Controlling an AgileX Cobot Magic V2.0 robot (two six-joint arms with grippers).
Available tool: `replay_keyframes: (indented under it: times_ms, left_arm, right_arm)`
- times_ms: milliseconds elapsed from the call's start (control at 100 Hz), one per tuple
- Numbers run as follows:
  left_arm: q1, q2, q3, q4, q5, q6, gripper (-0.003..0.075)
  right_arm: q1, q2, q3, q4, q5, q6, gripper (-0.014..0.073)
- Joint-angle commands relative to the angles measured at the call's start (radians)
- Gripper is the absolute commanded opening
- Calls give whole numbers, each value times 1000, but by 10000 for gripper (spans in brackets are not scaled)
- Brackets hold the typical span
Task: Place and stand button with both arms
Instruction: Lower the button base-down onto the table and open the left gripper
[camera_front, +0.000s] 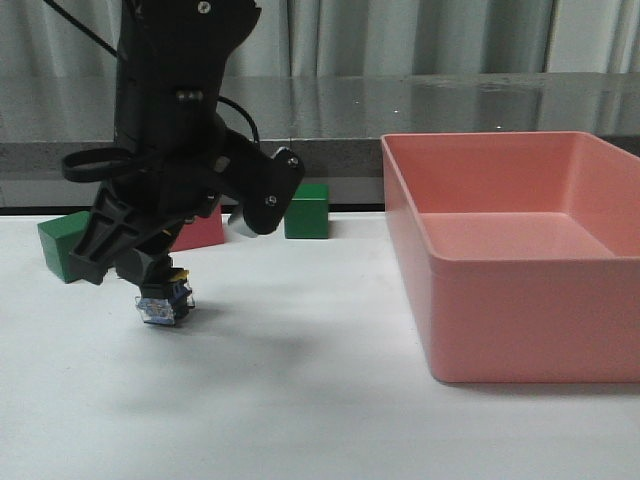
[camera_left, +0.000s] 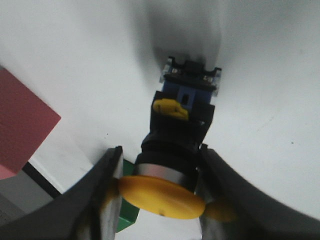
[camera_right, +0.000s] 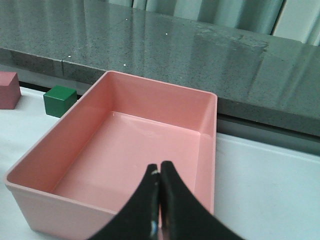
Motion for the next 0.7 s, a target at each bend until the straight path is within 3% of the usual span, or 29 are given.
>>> replay_keyframes:
  times_ms: [0,160,230,420,490,690]
  left_arm:
    - [-7,-33,-30,36,3,-10,-19]
    - [-14,-29,-30,36,3,-10,-6]
    - [-14,-29,-30,36,4,-10,52]
    - [-14,-29,-30,40,0,-10,400]
    - [-14,-29,-30,48,0,-10,491]
    - [-14,-35,-30,59,16,-10,524]
  right_arm:
    - [-5,7,-25,6,-78,-1,-76]
    - [-5,7,-25,6,-78,-1,-76]
    - [-5,7,-25,6,-78,-1,-76]
    - [-5,7,-25,6,-78,-1,-76]
    - [-5,7,-25,6,-78,-1,-76]
    - [-5,7,-25,6,-78,-1,-76]
